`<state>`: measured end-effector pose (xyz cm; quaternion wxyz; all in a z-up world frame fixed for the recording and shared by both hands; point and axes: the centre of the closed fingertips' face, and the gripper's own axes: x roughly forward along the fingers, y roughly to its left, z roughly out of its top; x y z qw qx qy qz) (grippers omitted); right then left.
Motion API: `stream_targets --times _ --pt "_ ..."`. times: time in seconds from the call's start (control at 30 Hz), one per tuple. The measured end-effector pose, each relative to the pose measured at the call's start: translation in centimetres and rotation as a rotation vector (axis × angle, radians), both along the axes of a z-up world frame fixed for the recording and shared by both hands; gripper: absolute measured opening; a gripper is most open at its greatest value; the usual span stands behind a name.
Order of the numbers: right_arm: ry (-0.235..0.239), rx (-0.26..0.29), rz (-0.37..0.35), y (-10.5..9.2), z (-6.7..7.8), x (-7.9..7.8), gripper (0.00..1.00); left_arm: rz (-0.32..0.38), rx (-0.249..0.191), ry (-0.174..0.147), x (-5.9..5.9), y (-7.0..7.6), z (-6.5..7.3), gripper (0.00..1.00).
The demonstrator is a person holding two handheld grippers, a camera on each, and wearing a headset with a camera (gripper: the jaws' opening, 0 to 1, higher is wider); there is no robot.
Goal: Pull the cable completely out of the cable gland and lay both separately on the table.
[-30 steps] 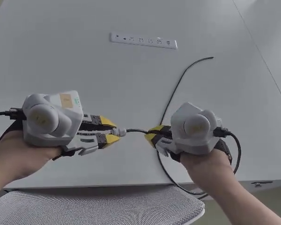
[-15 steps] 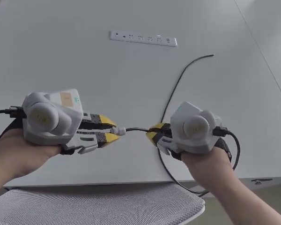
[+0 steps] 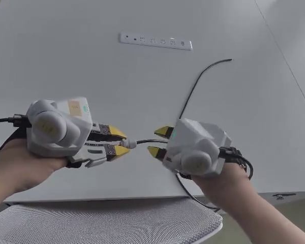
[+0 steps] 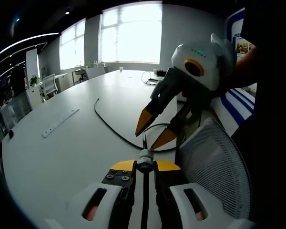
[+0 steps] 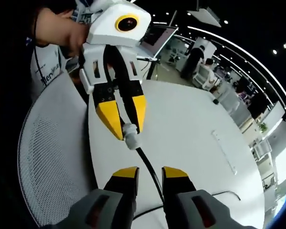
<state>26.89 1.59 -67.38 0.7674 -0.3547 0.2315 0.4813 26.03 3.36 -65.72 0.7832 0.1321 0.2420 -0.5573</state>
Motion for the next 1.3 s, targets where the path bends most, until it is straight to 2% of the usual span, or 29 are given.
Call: stream_targets --times 0.13,0.23,0.3,0.5,0.57,0.63,1.03,1.2,1.3 --pt "-0.034 -0.028 0.053 1.2 0.1 -0.3 0.12 0.001 -0.002 -0.001 0.0 -0.1 0.1 0.15" --pt "-0.044 -0.046 0.067 1.4 0.0 -0.3 0.09 0.002 -0.009 -0.002 -0.1 -0.2 0.3 0.15" --pt "-0.071 -0.059 0.078 1.3 0.1 -0.1 0.04 0.002 -0.007 0.0 -0.1 -0.3 0.2 0.15" --pt "-0.064 -0.052 0.082 1.1 0.0 -0.2 0.02 0.0 -0.011 -0.003 -0.2 -0.3 0.3 0.15" --pt "-0.056 -0.04 0.06 0.9 0.1 -0.1 0.01 0.0 -0.011 -0.006 -0.1 -0.2 0.3 0.15" --pt "-0.023 -0.016 0.025 0.5 -0.1 0.1 0.01 0.0 -0.01 -0.008 0.0 -0.1 0.3 0.15" --pt "0.07 0.049 -0.086 -1.3 -0.4 0.9 0.01 -0.004 -0.022 -0.022 0.2 -0.2 0.7 0.15" --pt "0.168 0.126 -0.176 -1.6 -0.6 0.8 0.01 -0.004 -0.027 -0.025 0.3 -0.3 0.8 0.15" --pt "0.172 0.123 -0.199 -2.1 -0.9 1.1 0.01 0.0 -0.028 -0.025 0.4 -0.3 0.8 0.15"
